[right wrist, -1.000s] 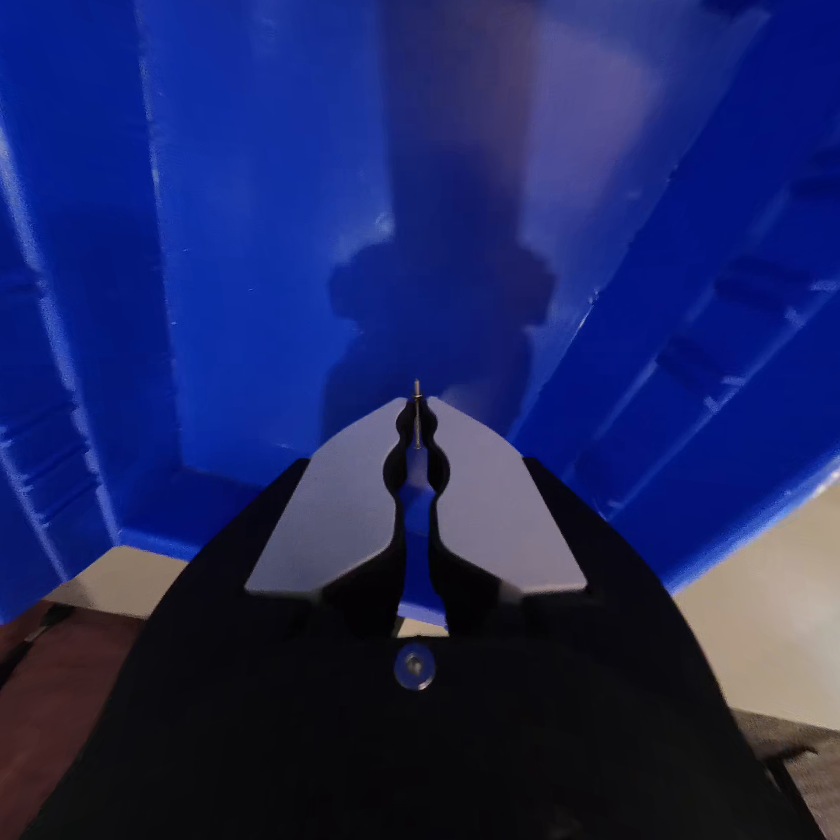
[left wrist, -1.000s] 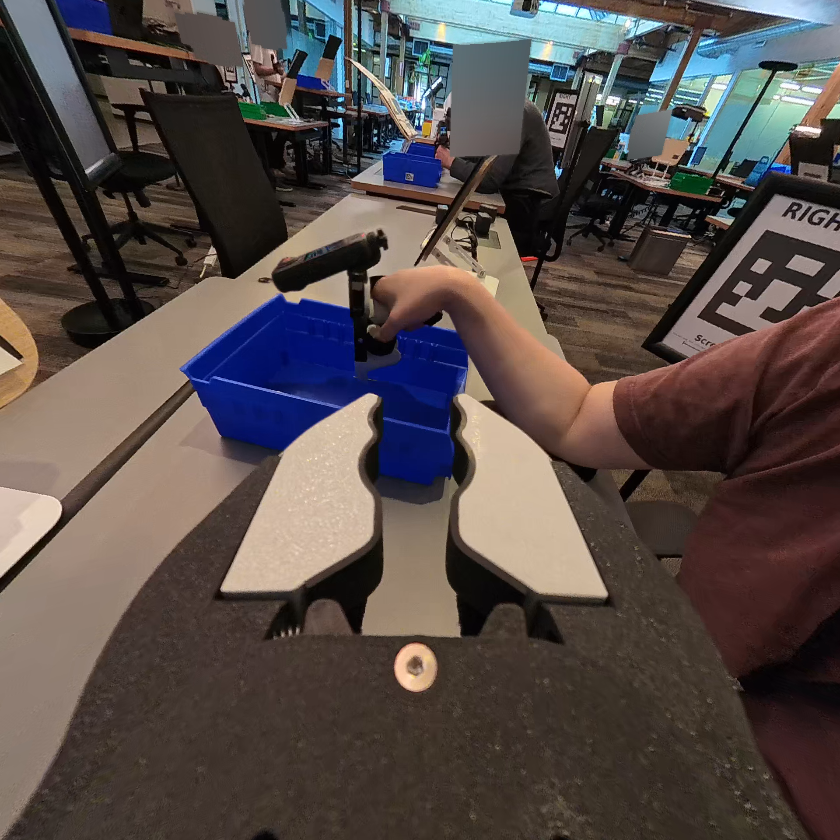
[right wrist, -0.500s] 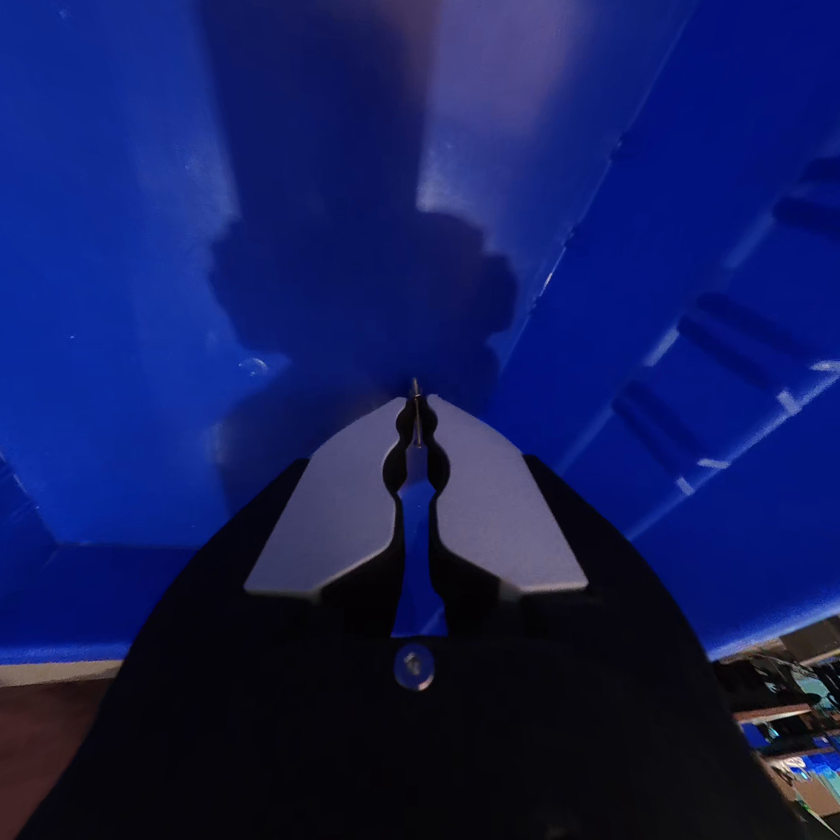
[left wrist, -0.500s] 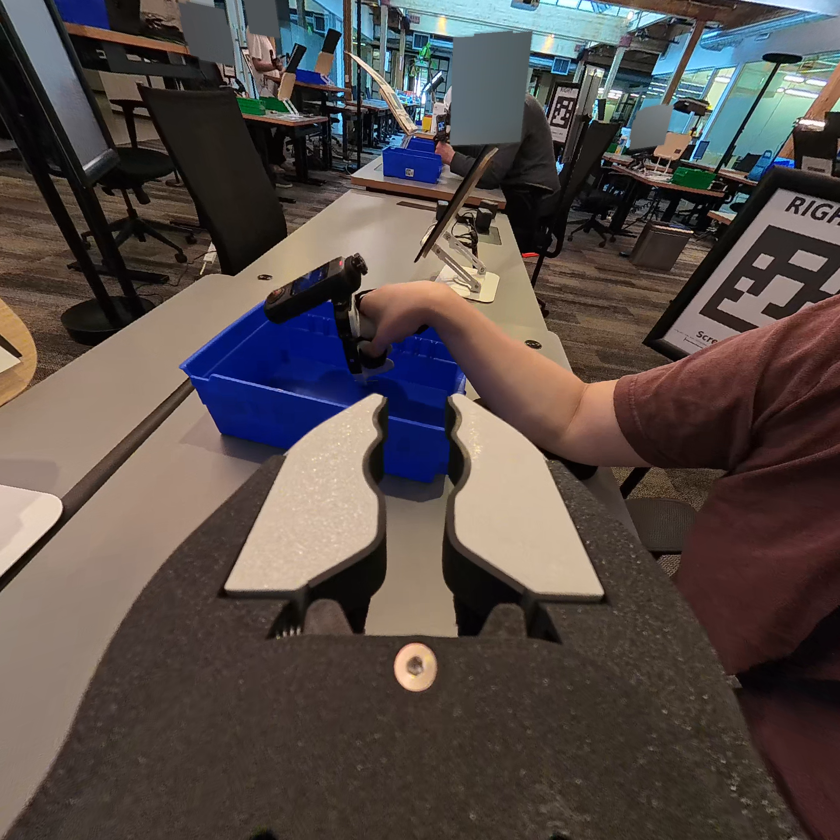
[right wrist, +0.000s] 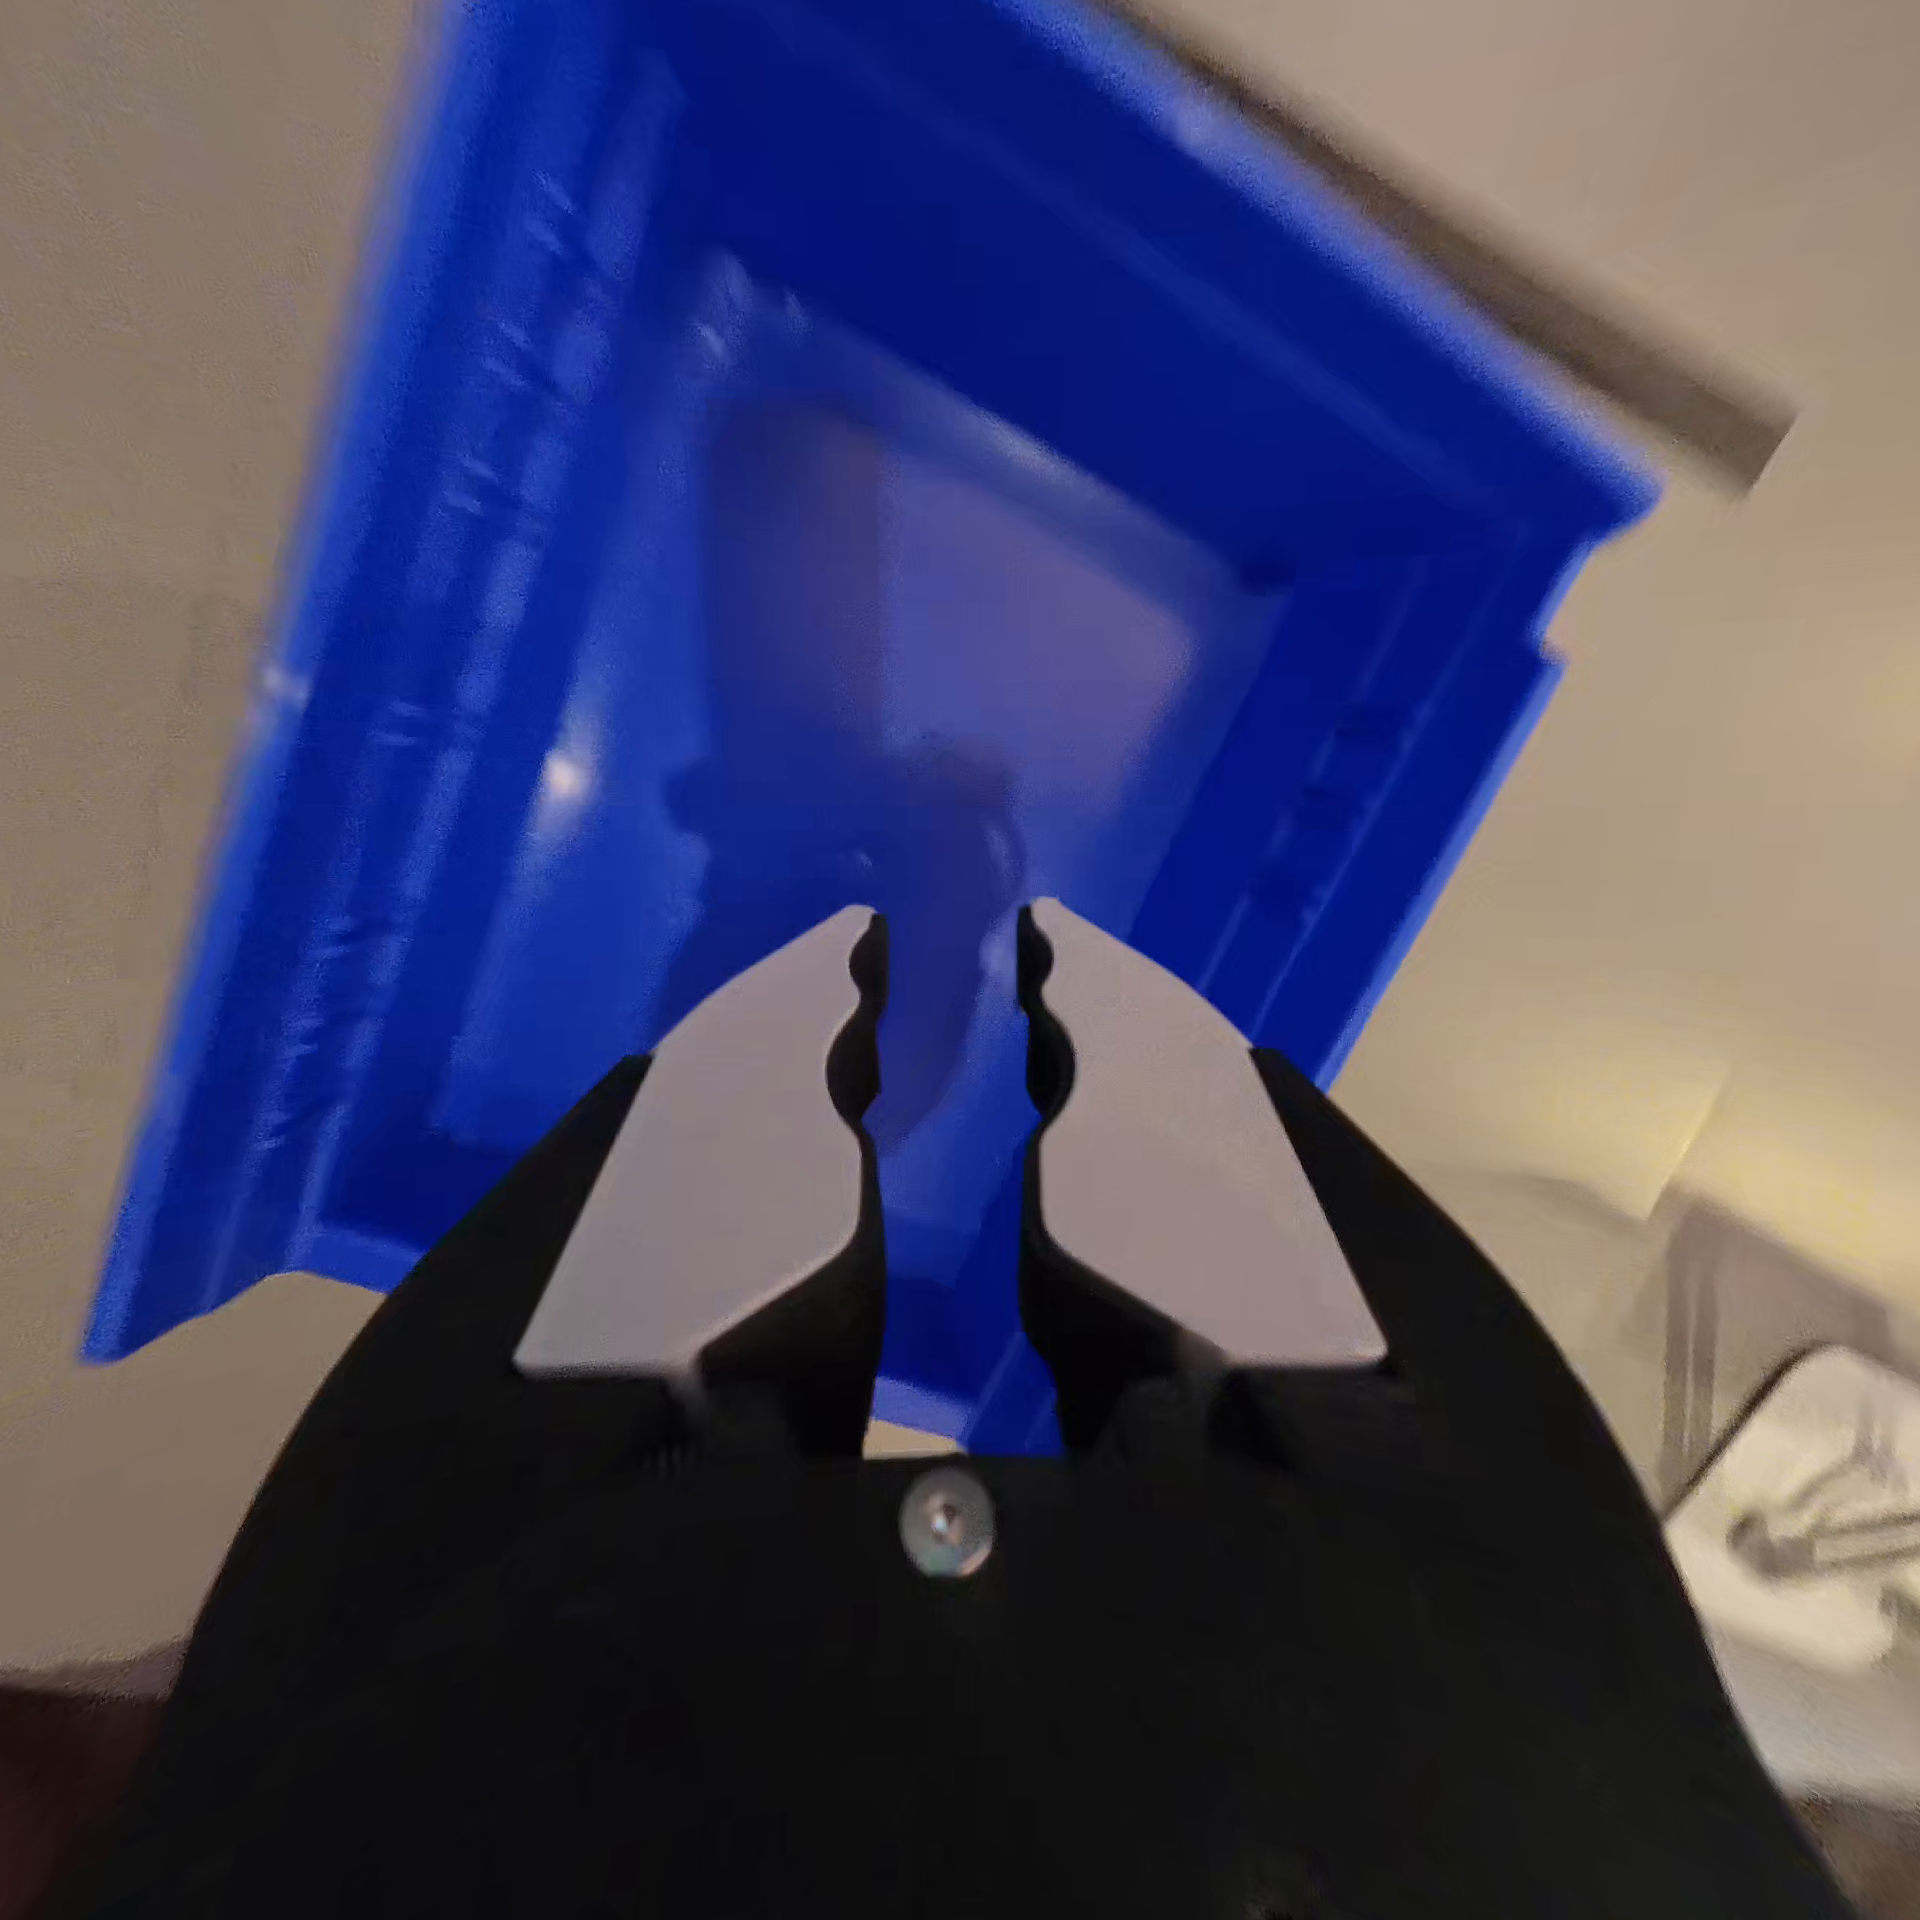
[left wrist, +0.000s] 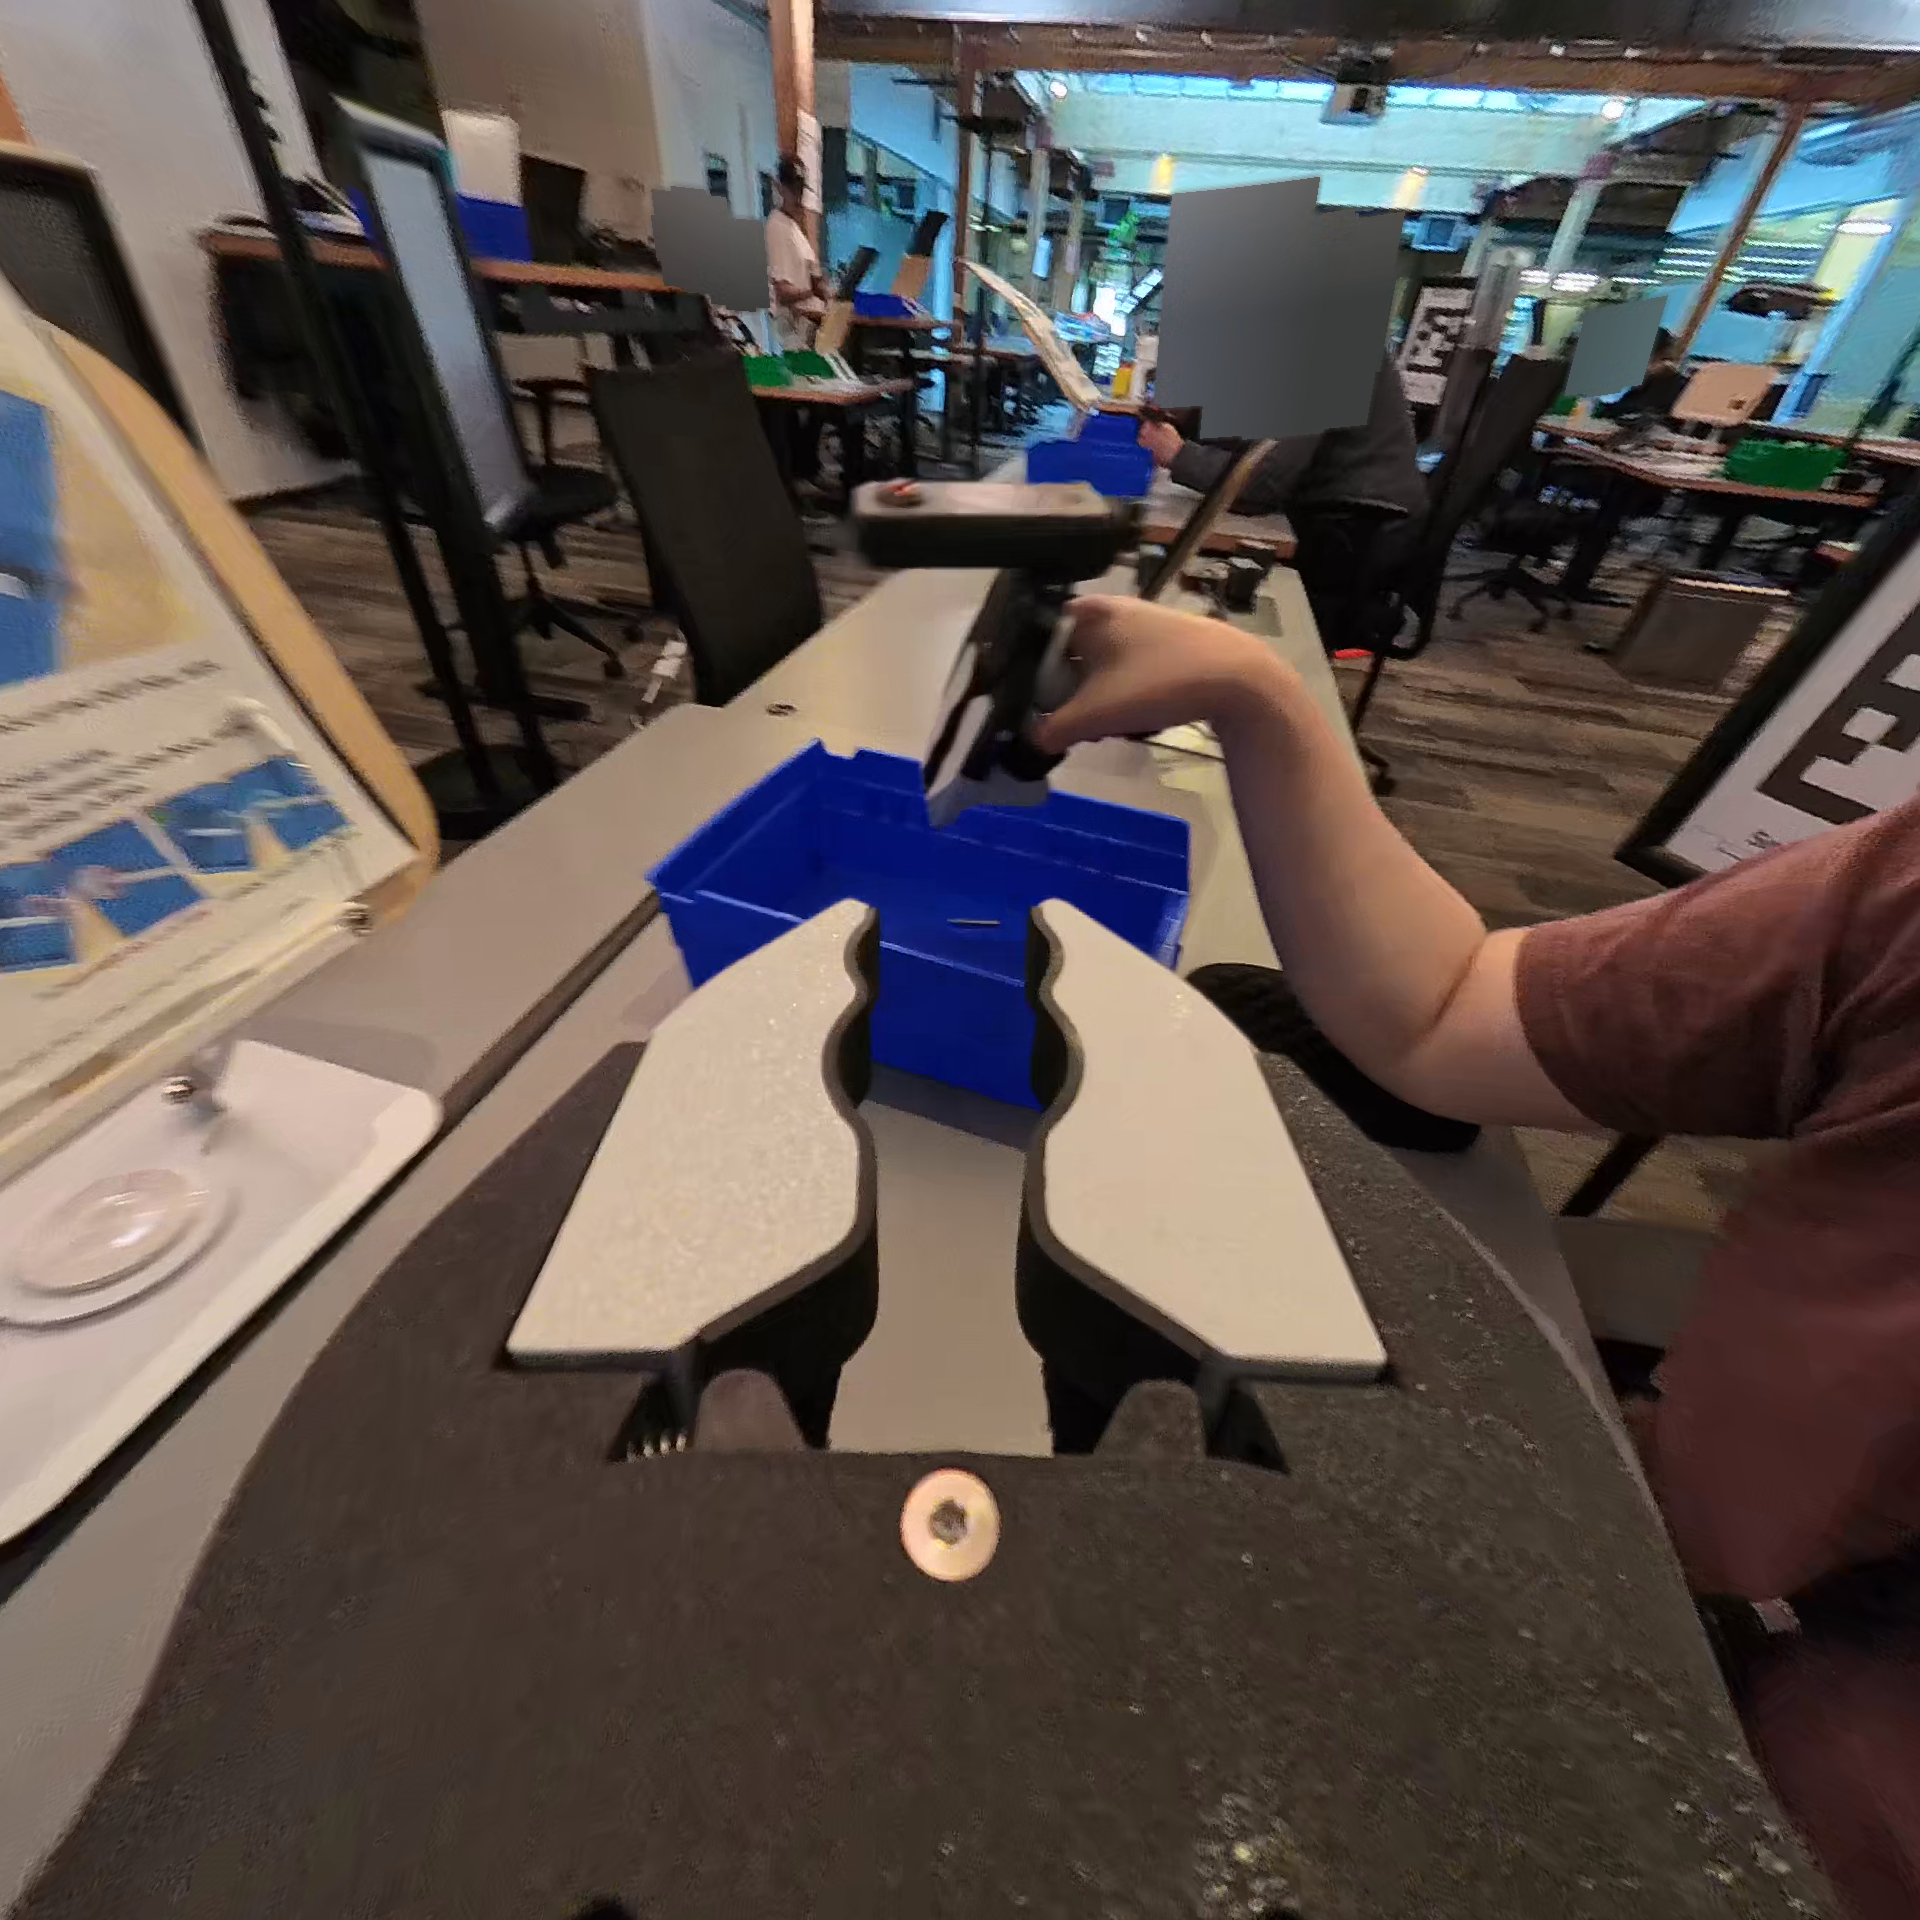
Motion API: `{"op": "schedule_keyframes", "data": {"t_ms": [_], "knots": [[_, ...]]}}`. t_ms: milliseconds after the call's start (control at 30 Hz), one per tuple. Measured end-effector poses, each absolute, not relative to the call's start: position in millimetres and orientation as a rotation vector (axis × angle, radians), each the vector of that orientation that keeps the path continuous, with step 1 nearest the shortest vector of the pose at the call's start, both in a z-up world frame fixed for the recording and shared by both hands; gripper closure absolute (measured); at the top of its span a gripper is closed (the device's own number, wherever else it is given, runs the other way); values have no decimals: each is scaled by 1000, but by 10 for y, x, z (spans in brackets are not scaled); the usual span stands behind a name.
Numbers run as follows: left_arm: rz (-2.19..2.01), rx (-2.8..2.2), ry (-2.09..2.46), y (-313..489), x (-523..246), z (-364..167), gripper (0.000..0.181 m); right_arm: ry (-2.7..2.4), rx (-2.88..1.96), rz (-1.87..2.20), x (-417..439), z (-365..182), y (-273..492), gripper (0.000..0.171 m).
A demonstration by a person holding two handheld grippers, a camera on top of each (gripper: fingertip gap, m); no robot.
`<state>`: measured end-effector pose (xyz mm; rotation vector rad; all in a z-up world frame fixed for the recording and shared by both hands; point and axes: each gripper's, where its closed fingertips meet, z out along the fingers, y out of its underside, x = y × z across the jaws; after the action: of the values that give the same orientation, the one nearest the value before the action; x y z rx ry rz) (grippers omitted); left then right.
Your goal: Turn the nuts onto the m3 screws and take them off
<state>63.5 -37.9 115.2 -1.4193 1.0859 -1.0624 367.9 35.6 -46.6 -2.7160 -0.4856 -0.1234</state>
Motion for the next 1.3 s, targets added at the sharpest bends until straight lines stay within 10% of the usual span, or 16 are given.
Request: {"op": "schedule_keyframes", "data": {"t_ms": [400,867,1300], "knots": [[-390,-1808,794,-285,-977,1256,159,-917,-1962,275,2629,752,124,144],[-170,-2728,895,-412,-2076,-878,181,-924,-1947,243,2770,777,113,141],[173,-2670,1368,-212,-2529,-1373,177,-988,-1950,235,2800,719,64,133]]}}
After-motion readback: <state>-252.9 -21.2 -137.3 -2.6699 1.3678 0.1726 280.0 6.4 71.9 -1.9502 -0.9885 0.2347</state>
